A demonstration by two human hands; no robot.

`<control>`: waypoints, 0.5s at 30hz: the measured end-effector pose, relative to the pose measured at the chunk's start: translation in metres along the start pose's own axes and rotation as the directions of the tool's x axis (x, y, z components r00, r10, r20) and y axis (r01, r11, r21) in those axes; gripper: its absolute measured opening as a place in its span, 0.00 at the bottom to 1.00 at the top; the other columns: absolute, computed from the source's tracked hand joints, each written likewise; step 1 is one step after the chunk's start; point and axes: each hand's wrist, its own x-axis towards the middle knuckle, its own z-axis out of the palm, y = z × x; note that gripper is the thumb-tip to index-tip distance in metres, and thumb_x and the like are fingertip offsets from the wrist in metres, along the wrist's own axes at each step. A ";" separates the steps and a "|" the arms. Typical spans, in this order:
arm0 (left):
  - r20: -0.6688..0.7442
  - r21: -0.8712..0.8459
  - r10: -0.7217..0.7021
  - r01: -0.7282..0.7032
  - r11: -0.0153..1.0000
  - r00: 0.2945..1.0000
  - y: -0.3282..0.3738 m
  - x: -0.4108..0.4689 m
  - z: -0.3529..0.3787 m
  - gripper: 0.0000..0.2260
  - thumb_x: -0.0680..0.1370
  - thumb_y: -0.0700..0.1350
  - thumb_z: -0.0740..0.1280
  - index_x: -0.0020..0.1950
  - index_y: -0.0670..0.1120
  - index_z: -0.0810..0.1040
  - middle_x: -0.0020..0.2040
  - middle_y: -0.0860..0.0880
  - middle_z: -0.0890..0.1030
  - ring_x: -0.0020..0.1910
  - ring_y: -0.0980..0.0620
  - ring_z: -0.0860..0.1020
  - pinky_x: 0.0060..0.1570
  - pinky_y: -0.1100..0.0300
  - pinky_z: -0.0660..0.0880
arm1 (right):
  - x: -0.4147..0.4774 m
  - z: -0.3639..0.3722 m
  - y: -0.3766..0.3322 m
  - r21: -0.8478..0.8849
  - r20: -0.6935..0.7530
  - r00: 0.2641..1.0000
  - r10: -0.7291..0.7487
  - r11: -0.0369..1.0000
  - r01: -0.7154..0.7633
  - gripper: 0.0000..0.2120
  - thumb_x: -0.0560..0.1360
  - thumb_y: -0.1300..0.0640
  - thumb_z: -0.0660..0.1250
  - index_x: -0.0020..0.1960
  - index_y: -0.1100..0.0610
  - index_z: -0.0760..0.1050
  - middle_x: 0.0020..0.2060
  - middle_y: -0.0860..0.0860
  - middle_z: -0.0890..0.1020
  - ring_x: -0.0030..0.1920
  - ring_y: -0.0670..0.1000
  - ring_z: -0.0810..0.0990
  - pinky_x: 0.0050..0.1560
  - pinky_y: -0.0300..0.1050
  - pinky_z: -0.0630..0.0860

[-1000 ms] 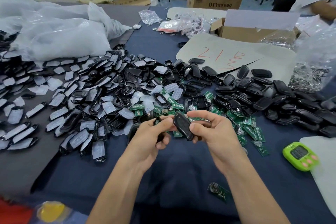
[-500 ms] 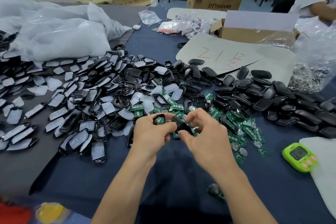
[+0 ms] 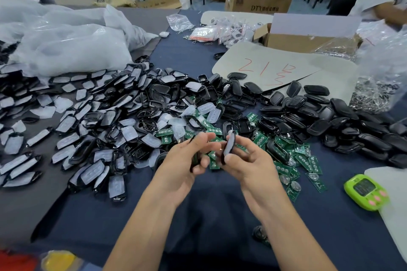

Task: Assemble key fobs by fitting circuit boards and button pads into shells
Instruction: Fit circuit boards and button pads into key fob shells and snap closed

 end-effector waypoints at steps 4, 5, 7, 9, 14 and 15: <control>-0.046 -0.114 -0.010 0.005 0.993 0.999 -0.003 0.001 0.005 0.11 0.83 0.41 0.60 0.57 0.39 0.81 0.41 0.43 0.84 0.30 0.53 0.75 0.26 0.64 0.72 | 0.003 -0.009 0.001 0.347 0.055 0.982 0.182 0.918 -0.190 0.23 0.68 0.69 0.69 0.62 0.62 0.79 0.52 0.58 0.87 0.51 0.54 0.87 0.58 0.51 0.83; -0.066 -0.090 0.018 -0.024 0.996 0.998 -0.004 0.000 0.006 0.13 0.82 0.37 0.58 0.55 0.40 0.82 0.40 0.43 0.82 0.31 0.52 0.76 0.28 0.63 0.74 | 0.003 -0.010 0.002 0.359 0.046 0.978 0.203 0.910 -0.206 0.23 0.67 0.68 0.69 0.62 0.62 0.79 0.52 0.57 0.87 0.51 0.52 0.87 0.59 0.51 0.82; -0.100 0.047 0.088 -0.084 0.995 0.991 -0.005 0.000 0.007 0.18 0.81 0.33 0.57 0.48 0.45 0.85 0.40 0.42 0.83 0.36 0.48 0.79 0.37 0.60 0.80 | 0.003 -0.011 0.003 0.369 0.040 0.973 0.226 0.902 -0.225 0.22 0.67 0.67 0.69 0.61 0.62 0.80 0.54 0.58 0.87 0.50 0.52 0.87 0.61 0.50 0.79; -0.116 0.215 0.151 -0.123 0.969 0.982 -0.006 0.001 0.007 0.21 0.81 0.32 0.60 0.43 0.51 0.87 0.44 0.43 0.87 0.46 0.45 0.84 0.53 0.55 0.81 | 0.003 -0.011 0.004 0.347 0.045 0.974 0.224 0.910 -0.226 0.23 0.67 0.67 0.69 0.62 0.62 0.80 0.56 0.59 0.87 0.52 0.53 0.86 0.63 0.50 0.79; -0.143 0.413 0.237 -0.160 0.897 0.961 -0.005 -0.002 0.006 0.20 0.75 0.30 0.68 0.46 0.54 0.89 0.43 0.51 0.87 0.41 0.53 0.79 0.46 0.59 0.76 | 0.001 -0.003 0.008 0.052 0.049 0.997 0.055 0.997 -0.057 0.21 0.72 0.76 0.67 0.57 0.58 0.83 0.49 0.52 0.88 0.48 0.45 0.86 0.51 0.38 0.82; -0.156 0.441 0.249 -0.158 0.883 0.956 -0.006 -0.002 0.006 0.20 0.75 0.30 0.69 0.46 0.55 0.89 0.40 0.52 0.86 0.39 0.53 0.76 0.42 0.58 0.73 | 0.000 0.000 0.009 -0.065 0.044 0.999 0.011 0.998 -0.008 0.22 0.74 0.78 0.66 0.56 0.56 0.83 0.48 0.50 0.89 0.48 0.43 0.86 0.49 0.35 0.80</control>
